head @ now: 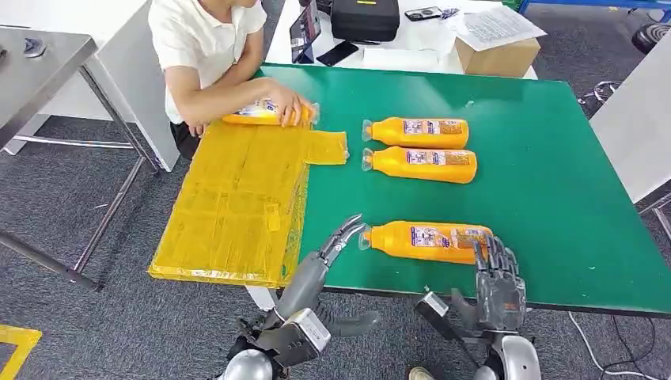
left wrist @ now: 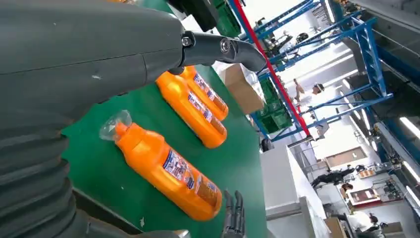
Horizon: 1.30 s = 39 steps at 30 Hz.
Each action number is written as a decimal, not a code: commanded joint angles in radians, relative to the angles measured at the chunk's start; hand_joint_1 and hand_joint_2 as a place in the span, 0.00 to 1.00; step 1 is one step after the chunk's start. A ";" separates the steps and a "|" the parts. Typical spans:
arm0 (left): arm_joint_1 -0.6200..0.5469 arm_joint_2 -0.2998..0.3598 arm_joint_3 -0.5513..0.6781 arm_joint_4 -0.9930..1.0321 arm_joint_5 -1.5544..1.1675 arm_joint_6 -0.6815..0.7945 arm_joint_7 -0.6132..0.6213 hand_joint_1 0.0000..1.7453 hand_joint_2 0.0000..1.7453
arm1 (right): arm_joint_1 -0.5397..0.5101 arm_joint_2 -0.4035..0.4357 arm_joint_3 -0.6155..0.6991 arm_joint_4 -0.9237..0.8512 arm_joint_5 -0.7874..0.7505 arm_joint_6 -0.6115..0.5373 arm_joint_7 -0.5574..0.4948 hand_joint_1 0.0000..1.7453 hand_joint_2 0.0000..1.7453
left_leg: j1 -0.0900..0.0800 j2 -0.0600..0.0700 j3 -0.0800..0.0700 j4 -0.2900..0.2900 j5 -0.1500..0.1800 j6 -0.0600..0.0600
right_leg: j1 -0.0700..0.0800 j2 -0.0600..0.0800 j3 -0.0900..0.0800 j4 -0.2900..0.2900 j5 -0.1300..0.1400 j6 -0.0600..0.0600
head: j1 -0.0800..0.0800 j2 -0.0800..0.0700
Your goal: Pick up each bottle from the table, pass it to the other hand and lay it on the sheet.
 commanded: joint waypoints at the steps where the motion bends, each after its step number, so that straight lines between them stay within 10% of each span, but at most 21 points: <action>1: -0.058 0.024 -0.028 0.050 0.008 -0.013 0.000 0.00 1.00 | -0.229 -0.079 0.096 0.288 -0.051 0.050 0.018 0.00 1.00 | 0.001 0.005 0.005 -0.001 -0.001 -0.002 | 0.001 0.005 0.004 -0.002 0.001 -0.002 | 0.000 0.000; 19: -0.080 0.013 -0.049 0.070 0.015 -0.020 -0.003 0.00 1.00 | -0.342 -0.071 0.156 0.470 -0.094 0.143 0.010 0.00 1.00 | 0.001 0.002 0.005 -0.001 0.000 -0.001 | 0.001 0.002 0.005 -0.001 0.000 -0.001 | 0.000 0.000; 24: -0.079 0.014 -0.055 0.073 0.026 -0.024 0.001 0.00 1.00 | -0.379 -0.111 0.206 0.581 -0.154 0.372 0.091 0.00 1.00 | 0.001 0.001 0.003 0.000 0.001 0.000 | 0.001 0.001 0.003 -0.001 0.001 0.000 | 0.000 0.000; 26: -0.082 0.014 -0.056 0.076 0.030 -0.023 0.002 0.00 1.00 | -0.404 -0.129 0.219 0.632 -0.161 0.414 0.097 0.26 1.00 | 0.001 0.001 0.004 -0.001 0.001 0.000 | 0.001 0.001 0.004 -0.002 0.001 0.000 | 0.000 0.000; 27: -0.085 0.013 -0.057 0.083 0.033 -0.023 0.002 0.00 1.00 | -0.417 -0.134 0.223 0.664 -0.177 0.433 0.077 1.00 1.00 | 0.001 0.001 0.007 -0.001 0.000 0.000 | 0.001 0.001 0.006 -0.002 0.001 0.000 | 0.000 0.000; 39: -0.090 0.013 -0.063 0.085 0.048 -0.031 -0.003 0.00 1.00 | -0.418 -0.169 0.244 0.671 -0.195 0.463 0.059 1.00 1.00 | 0.001 0.001 0.019 -0.001 -0.003 0.003 | 0.001 0.001 0.008 -0.004 -0.001 0.000 | 0.000 0.000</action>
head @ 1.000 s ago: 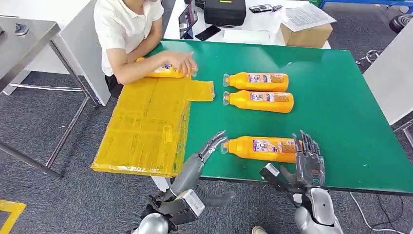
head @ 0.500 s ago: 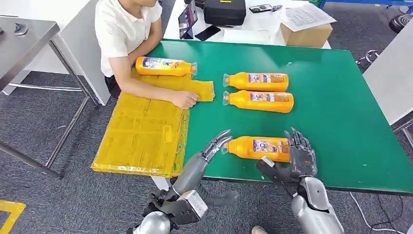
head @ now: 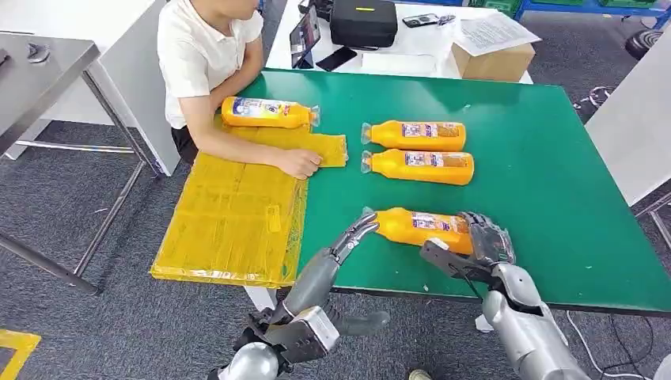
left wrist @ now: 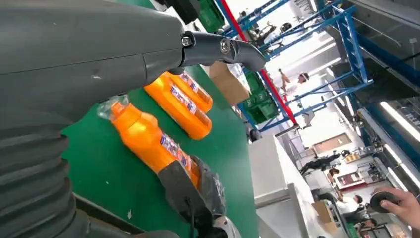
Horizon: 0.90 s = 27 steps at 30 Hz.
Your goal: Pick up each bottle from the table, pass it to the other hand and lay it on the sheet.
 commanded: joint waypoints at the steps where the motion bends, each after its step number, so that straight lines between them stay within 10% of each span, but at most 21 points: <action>1: -0.038 0.017 -0.028 0.058 0.017 -0.008 -0.001 0.00 1.00 | 0.020 -0.035 0.054 0.133 -0.017 0.055 -0.007 1.00 1.00 | 0.002 -0.005 0.002 -0.002 0.001 -0.002 | 0.002 -0.005 0.005 -0.003 -0.001 -0.002 | 0.000 0.000; 9: -0.040 0.018 -0.027 0.060 0.021 -0.011 -0.001 0.00 1.00 | 0.015 -0.051 0.067 0.147 -0.021 0.069 -0.020 1.00 1.00 | 0.001 -0.003 0.003 -0.001 0.000 -0.001 | 0.001 -0.003 0.015 -0.002 0.000 -0.001 | 0.000 0.000; 14: -0.007 -0.011 0.028 0.044 0.109 0.021 -0.047 0.00 1.00 | 0.121 0.021 -0.099 -0.012 -0.378 0.174 -0.308 1.00 1.00 | 0.002 -0.006 0.005 -0.001 0.000 -0.001 | 0.002 -0.005 0.008 -0.004 -0.001 -0.001 | 0.000 0.000; 19: 0.061 -0.023 0.129 0.071 0.269 0.233 -0.103 0.00 1.00 | 0.314 0.093 -0.108 -0.403 -0.574 0.206 -0.273 1.00 1.00 | 0.003 0.000 0.006 -0.002 -0.003 -0.002 | 0.003 0.001 0.019 -0.004 -0.002 -0.001 | 0.001 0.000; 27: 0.149 0.021 0.179 0.191 0.609 0.049 -0.017 0.00 1.00 | 0.361 0.105 -0.052 -0.551 -0.679 0.223 -0.273 1.00 1.00 | 0.003 0.001 0.002 -0.001 -0.005 -0.004 | 0.003 0.002 0.014 -0.001 -0.005 -0.002 | -0.001 0.000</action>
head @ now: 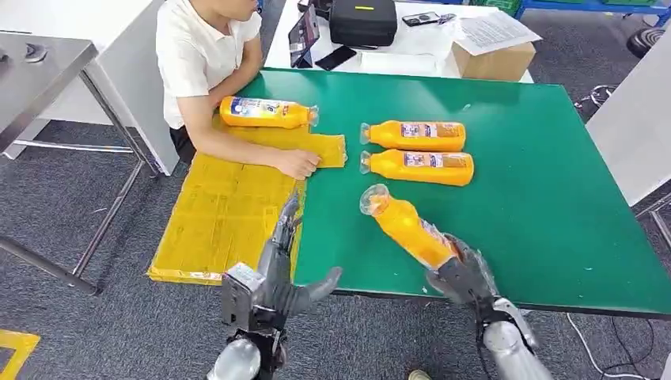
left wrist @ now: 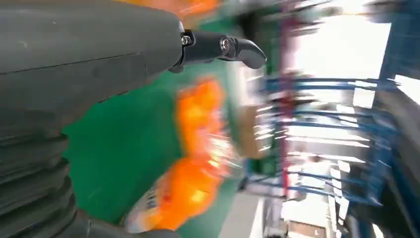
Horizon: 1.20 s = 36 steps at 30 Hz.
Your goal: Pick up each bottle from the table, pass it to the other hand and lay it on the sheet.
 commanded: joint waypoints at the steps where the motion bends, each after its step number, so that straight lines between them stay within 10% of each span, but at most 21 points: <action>1: 0.040 0.040 0.045 0.143 0.114 -0.105 0.042 0.00 1.00 | 0.069 0.054 0.018 -0.154 -0.055 0.018 -0.012 1.00 1.00 | 0.000 0.002 0.000 -0.001 -0.001 -0.002 | 0.000 0.003 0.000 0.000 0.000 -0.002 | -0.001 0.000; 21: -0.016 0.042 0.000 0.056 0.127 -0.161 0.103 0.00 1.00 | -0.061 0.146 0.144 0.032 -0.093 0.007 -0.062 1.00 1.00 | 0.000 0.002 -0.008 0.000 0.000 -0.001 | 0.000 0.002 -0.008 0.001 0.001 -0.001 | 0.000 0.000; 36: -0.260 -0.015 0.046 0.424 0.199 -0.119 0.137 0.00 1.00 | -0.234 0.272 0.411 0.259 -0.072 -0.006 -0.078 1.00 1.00 | 0.000 0.002 -0.007 -0.001 0.001 -0.003 | 0.000 0.002 -0.008 0.002 0.001 -0.002 | 0.000 0.000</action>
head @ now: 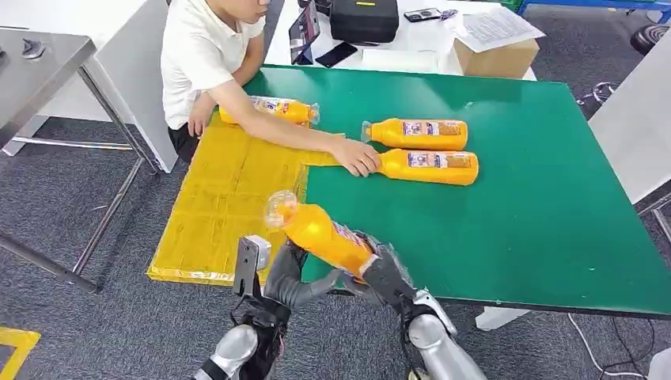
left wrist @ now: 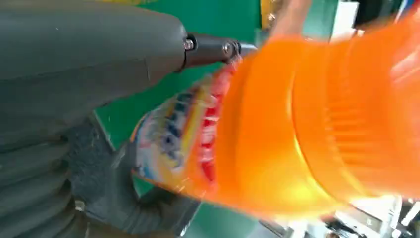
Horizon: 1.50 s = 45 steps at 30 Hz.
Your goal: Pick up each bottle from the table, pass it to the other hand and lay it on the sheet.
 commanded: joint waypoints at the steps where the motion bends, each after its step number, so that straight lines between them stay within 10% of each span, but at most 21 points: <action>1: -0.124 -0.013 0.016 0.201 0.053 -0.029 -0.002 0.00 1.00 | -0.118 0.042 0.161 0.166 -0.016 -0.001 -0.018 1.00 1.00 | 0.001 0.001 0.002 -0.001 0.000 -0.001 | 0.001 0.002 0.001 -0.001 0.000 -0.001 | 0.000 0.000; 11: -0.085 -0.013 0.036 0.074 0.123 -0.064 -0.015 0.00 1.00 | -0.125 0.047 0.205 0.168 -0.034 0.033 -0.009 1.00 1.00 | 0.001 0.001 0.002 0.000 -0.001 -0.002 | 0.001 0.002 0.001 0.000 -0.001 -0.002 | 0.000 0.000; 12: -0.078 -0.009 0.037 0.047 0.124 -0.074 -0.030 0.95 1.00 | -0.124 0.048 0.209 0.175 -0.041 0.037 -0.009 1.00 1.00 | 0.001 0.000 0.000 0.000 -0.001 -0.002 | 0.001 0.001 0.000 0.000 0.000 -0.002 | 0.000 0.000; 13: -0.064 -0.012 0.047 0.005 0.122 -0.072 -0.049 1.00 1.00 | -0.116 0.049 0.216 0.176 -0.052 0.049 -0.013 1.00 1.00 | 0.001 0.001 0.002 0.000 -0.001 -0.002 | 0.001 0.002 0.001 0.000 -0.001 -0.002 | 0.000 0.000; 25: -0.016 -0.018 0.062 -0.153 0.123 -0.082 -0.062 1.00 1.00 | -0.101 0.048 0.248 0.195 -0.063 0.070 -0.010 0.86 1.00 | 0.001 -0.002 -0.001 0.000 -0.001 -0.002 | 0.001 -0.002 -0.001 0.000 -0.001 -0.002 | 0.000 0.000; 26: -0.014 -0.017 0.065 -0.154 0.121 -0.085 -0.068 1.00 1.00 | -0.103 0.048 0.248 0.197 -0.064 0.072 -0.009 0.79 1.00 | 0.002 -0.003 0.001 0.001 -0.002 -0.002 | 0.002 -0.003 0.001 -0.001 -0.002 -0.002 | 0.000 0.000; 27: -0.013 -0.020 0.069 -0.153 0.109 -0.084 -0.083 1.00 1.00 | -0.103 0.050 0.251 0.203 -0.070 0.082 -0.001 0.14 1.00 | 0.001 -0.002 0.000 0.000 -0.001 -0.002 | 0.001 -0.002 -0.001 -0.001 -0.002 -0.002 | 0.000 0.000; 28: -0.012 -0.022 0.074 -0.155 0.107 -0.084 -0.086 1.00 1.00 | -0.103 0.052 0.257 0.208 -0.072 0.092 0.005 0.00 1.00 | 0.001 -0.002 -0.002 0.000 -0.001 -0.001 | 0.001 -0.002 -0.002 -0.001 -0.001 -0.001 | 0.000 0.000; 45: -0.094 0.033 0.127 -0.032 -0.216 0.190 -0.177 1.00 1.00 | -0.051 0.069 0.271 0.233 -0.036 -0.027 0.010 0.00 1.00 | 0.002 -0.003 0.004 -0.001 -0.002 -0.003 | 0.002 -0.003 0.004 -0.001 -0.003 -0.004 | 0.000 0.000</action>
